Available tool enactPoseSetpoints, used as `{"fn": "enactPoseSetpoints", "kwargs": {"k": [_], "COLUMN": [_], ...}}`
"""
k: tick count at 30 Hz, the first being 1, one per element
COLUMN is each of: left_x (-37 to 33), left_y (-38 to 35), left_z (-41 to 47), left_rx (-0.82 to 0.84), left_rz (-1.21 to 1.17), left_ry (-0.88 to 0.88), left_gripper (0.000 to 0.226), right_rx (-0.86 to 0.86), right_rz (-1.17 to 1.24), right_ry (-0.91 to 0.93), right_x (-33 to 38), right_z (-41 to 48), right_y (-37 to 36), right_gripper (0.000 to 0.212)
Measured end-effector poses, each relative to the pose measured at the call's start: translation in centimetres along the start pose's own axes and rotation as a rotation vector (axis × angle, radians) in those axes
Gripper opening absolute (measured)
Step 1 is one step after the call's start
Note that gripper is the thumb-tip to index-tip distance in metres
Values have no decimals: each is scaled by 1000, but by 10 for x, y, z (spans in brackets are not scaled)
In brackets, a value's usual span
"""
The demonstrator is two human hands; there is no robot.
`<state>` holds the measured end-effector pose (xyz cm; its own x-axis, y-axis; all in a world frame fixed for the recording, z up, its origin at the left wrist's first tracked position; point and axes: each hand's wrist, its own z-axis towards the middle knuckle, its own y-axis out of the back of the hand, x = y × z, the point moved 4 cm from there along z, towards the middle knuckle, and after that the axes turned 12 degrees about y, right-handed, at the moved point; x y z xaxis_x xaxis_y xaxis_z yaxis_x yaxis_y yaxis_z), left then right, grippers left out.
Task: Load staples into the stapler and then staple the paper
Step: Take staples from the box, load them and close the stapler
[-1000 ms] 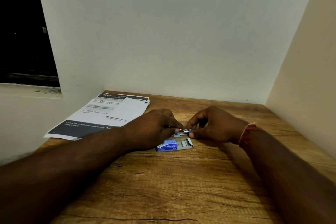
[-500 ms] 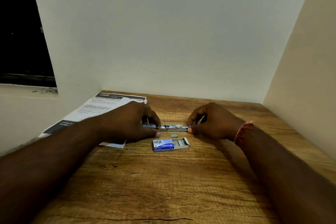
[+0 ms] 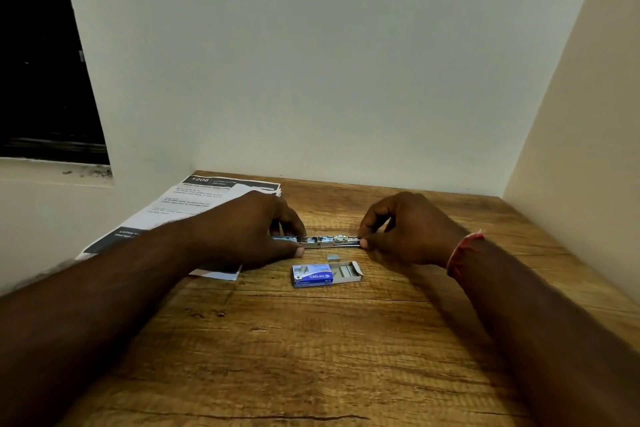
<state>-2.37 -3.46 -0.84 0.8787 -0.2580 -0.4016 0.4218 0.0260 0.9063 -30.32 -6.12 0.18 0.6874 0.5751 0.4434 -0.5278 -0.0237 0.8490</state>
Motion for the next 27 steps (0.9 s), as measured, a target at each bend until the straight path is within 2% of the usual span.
{"fn": "enactPoseSetpoints", "kwargs": {"k": [15,20,24,27], "left_x": [-2,-6,-17,-29], "left_y": [-2,4,14,16], "left_z": [-3,-5,-12,-21], "left_rx": [-15,-66,-58,38], "left_rz": [-3,-55,-116,-114], "left_ry": [1,-33,-144,-196], "left_gripper": [22,33,23,29], "right_rx": [15,-81,25,55], "right_rz": [-60,-19,37,18], "right_ry": [-15,109,232,255], "right_x": [5,20,39,44], "right_z": [1,-3,-5,-7], "right_y": [-3,0,-13,-18], "right_gripper": [11,22,24,25]}}
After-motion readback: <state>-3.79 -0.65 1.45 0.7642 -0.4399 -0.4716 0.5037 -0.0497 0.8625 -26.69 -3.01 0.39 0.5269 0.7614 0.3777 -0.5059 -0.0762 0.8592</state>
